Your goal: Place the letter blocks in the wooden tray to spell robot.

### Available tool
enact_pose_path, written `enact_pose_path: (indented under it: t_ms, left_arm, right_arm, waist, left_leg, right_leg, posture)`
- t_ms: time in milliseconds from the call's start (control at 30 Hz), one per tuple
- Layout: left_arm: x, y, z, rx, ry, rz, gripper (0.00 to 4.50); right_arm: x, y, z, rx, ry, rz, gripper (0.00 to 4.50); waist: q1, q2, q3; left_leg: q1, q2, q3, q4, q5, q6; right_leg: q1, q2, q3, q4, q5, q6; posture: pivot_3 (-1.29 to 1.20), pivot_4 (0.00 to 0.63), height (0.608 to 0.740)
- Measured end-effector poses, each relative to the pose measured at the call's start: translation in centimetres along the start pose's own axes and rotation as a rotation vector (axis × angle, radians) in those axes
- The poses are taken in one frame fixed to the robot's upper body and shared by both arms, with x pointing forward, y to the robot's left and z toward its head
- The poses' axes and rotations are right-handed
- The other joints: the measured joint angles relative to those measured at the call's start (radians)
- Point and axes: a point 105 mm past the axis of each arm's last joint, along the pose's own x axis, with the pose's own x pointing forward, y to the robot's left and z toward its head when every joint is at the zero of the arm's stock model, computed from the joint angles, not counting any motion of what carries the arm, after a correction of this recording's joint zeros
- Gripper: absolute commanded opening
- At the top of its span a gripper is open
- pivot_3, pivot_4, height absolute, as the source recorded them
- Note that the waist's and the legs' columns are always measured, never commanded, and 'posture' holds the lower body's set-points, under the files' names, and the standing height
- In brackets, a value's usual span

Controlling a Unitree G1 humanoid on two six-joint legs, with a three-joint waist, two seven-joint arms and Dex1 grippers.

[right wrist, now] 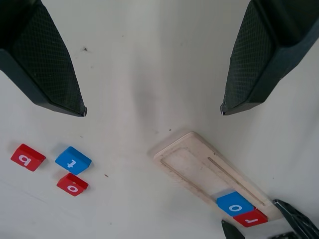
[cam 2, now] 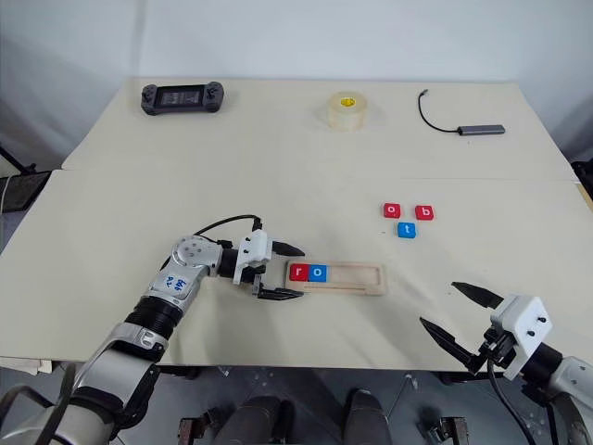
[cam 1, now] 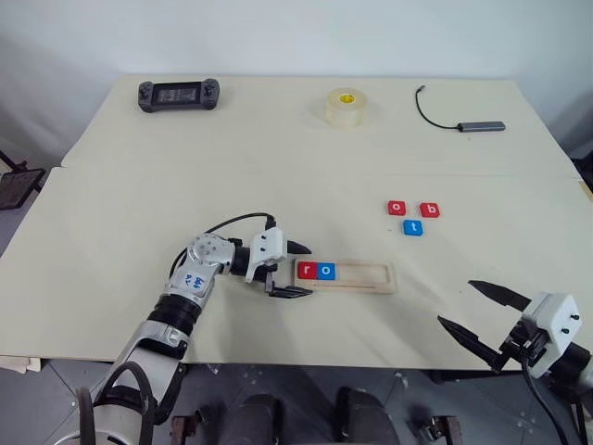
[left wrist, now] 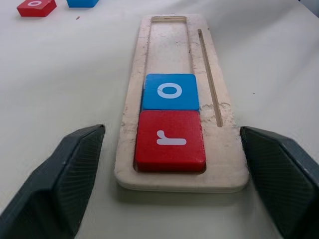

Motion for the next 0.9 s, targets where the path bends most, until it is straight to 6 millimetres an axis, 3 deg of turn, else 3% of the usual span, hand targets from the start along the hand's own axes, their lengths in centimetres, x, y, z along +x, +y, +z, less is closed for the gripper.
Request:
enact_pose_path:
  t_ms: [133, 233, 433, 567, 700, 800, 900]
  left_arm:
    - [-1.8, -0.6, -0.6, -0.001, -0.052, 0.036, 4.45]
    - [-4.4, -0.8, -1.0, 0.017, -0.084, 0.090, 4.45]
    - [-9.3, -1.4, -1.6, -0.049, -0.104, 0.181, 4.45]
    - [-9.5, -2.3, -0.9, -0.078, -0.132, 0.162, 4.45]
    - [-9.5, -2.1, 0.5, -0.066, -0.192, 0.206, 4.45]
    - [-9.7, -2.0, 1.8, -0.044, -0.224, 0.235, 4.45]
    - [-9.9, -2.6, 1.6, -0.070, -0.226, 0.249, 4.45]
  right_arm:
    - [-1.4, -0.6, -0.2, -0.017, -0.016, -0.089, 4.50]
    - [-3.2, -1.1, -0.9, -0.022, 0.002, -0.168, 4.50]
    - [-4.8, -0.6, -2.7, 0.020, 0.039, -0.235, 4.50]
    - [-3.3, -1.8, -1.6, 0.032, -0.031, -0.274, 4.50]
    - [-0.4, -3.4, 0.0, 0.058, -0.052, -0.240, 4.50]
    - [2.5, -6.0, 2.8, 0.085, -0.060, -0.240, 4.50]
    - [5.3, -7.6, 5.2, 0.124, -0.033, -0.242, 4.50]
  waist:
    - [0.000, 0.000, 0.000]
    - [0.000, 0.000, 0.000]
    - [-0.001, 0.001, 0.000]
    - [-0.002, 0.001, 0.000]
    - [-0.004, 0.001, 0.000]
    - [-0.010, 0.002, -0.001]
    - [-0.012, 0.003, -0.001]
  left_leg:
    - [0.000, 0.000, -0.001, 0.000, 0.000, 0.000]
    - [0.000, 0.000, -0.001, 0.000, 0.000, 0.000]
    - [0.000, 0.000, -0.001, 0.000, 0.000, 0.000]
    - [0.001, 0.000, -0.002, 0.000, 0.000, 0.000]
    - [0.000, 0.001, -0.002, 0.000, 0.000, 0.000]
    - [0.000, 0.001, -0.002, 0.000, 0.000, -0.001]
    - [0.000, 0.002, -0.004, -0.001, 0.000, -0.003]
  right_leg:
    - [-0.001, 0.000, 0.000, 0.000, 0.000, 0.000]
    - [0.000, 0.000, 0.000, -0.001, 0.000, 0.000]
    - [0.000, -0.001, 0.001, -0.001, 0.000, 0.000]
    - [0.000, -0.001, 0.001, 0.000, 0.000, 0.000]
    - [-0.001, 0.000, 0.002, 0.000, 0.000, 0.000]
    - [-0.001, -0.001, 0.002, 0.000, 0.000, -0.001]
    - [-0.002, 0.000, -0.001, 0.001, -0.001, -0.003]
  posture:
    - [0.00, 0.150, 0.740]
    - [0.00, 0.150, 0.740]
    - [0.00, 0.150, 0.740]
    - [0.00, 0.150, 0.740]
    - [0.00, 0.150, 0.740]
    - [0.00, 0.150, 0.740]
    - [0.00, 0.150, 0.740]
